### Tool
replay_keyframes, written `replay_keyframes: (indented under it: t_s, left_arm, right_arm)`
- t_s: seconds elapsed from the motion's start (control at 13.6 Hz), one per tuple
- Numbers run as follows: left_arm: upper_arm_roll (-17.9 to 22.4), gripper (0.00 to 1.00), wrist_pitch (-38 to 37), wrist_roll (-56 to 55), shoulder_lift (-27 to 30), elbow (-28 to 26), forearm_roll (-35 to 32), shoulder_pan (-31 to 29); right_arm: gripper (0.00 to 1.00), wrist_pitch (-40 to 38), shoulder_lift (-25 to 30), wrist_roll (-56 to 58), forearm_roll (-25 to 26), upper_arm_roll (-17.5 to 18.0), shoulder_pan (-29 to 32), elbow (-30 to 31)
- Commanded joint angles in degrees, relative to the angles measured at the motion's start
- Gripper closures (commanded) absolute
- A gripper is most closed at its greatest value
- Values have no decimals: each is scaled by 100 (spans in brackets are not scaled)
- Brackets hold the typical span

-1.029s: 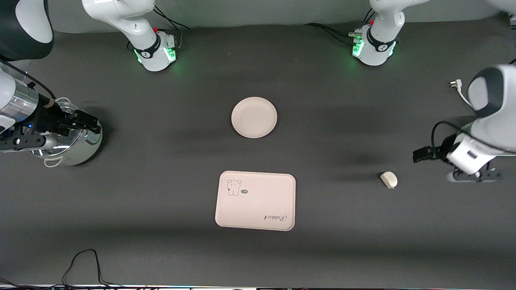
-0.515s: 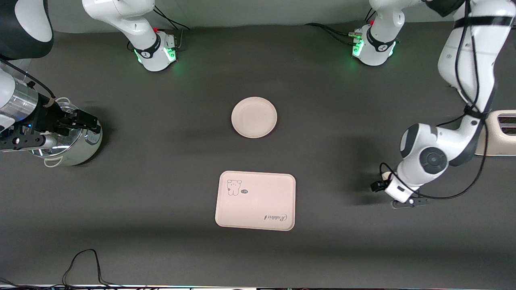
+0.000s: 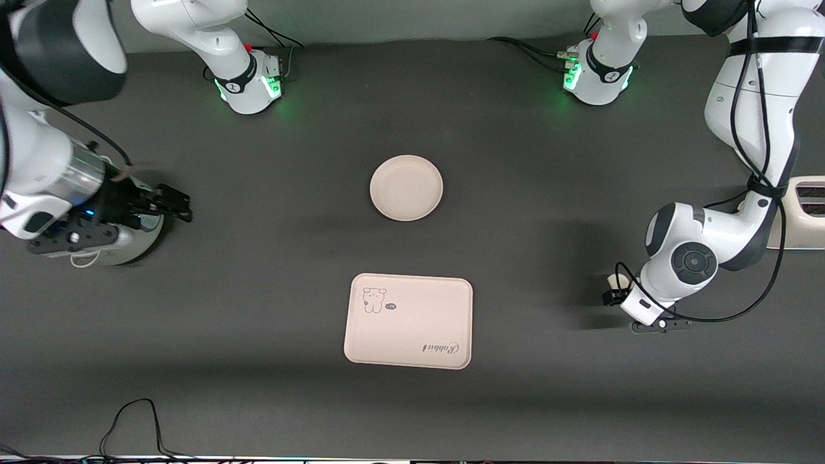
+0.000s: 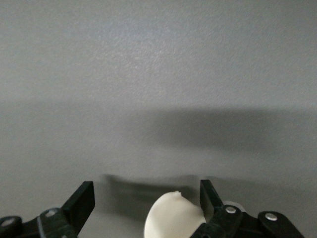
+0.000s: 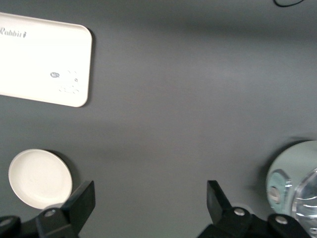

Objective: Place bun in plate and plate on tray
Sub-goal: 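Carry the bun with the left gripper over the white plate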

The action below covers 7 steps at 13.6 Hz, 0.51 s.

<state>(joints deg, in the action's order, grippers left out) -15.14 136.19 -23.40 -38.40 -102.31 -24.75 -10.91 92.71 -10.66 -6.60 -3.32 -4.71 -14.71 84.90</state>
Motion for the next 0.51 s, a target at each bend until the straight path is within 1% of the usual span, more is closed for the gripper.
replay_keyframes:
  t_s: [0.0, 0.15, 0.22, 0.37, 0.44]
  left_arm:
    - [-32, 4, -373, 3, 306, -253, -82, 54]
    - [-41, 5, -356, -7, 552, -561, -47, 54]
    - [-41, 8, -339, -6, 570, -579, -30, 63]
    - [-41, 26, -312, -15, 544, -597, -21, 54]
    - [-41, 39, -304, -24, 553, -615, -21, 45]
  right_arm:
    - [0, -51, -953, -465, -54, -39, -234, -946]
    - [0, -51, -1165, -438, -229, -39, -207, -1421]
    - [0, -51, -1236, -464, -256, -39, -225, -1563]
    - [0, -42, -1307, -456, -265, -30, -234, -1573]
    - [0, -42, -1351, -438, -265, -30, -234, -1608]
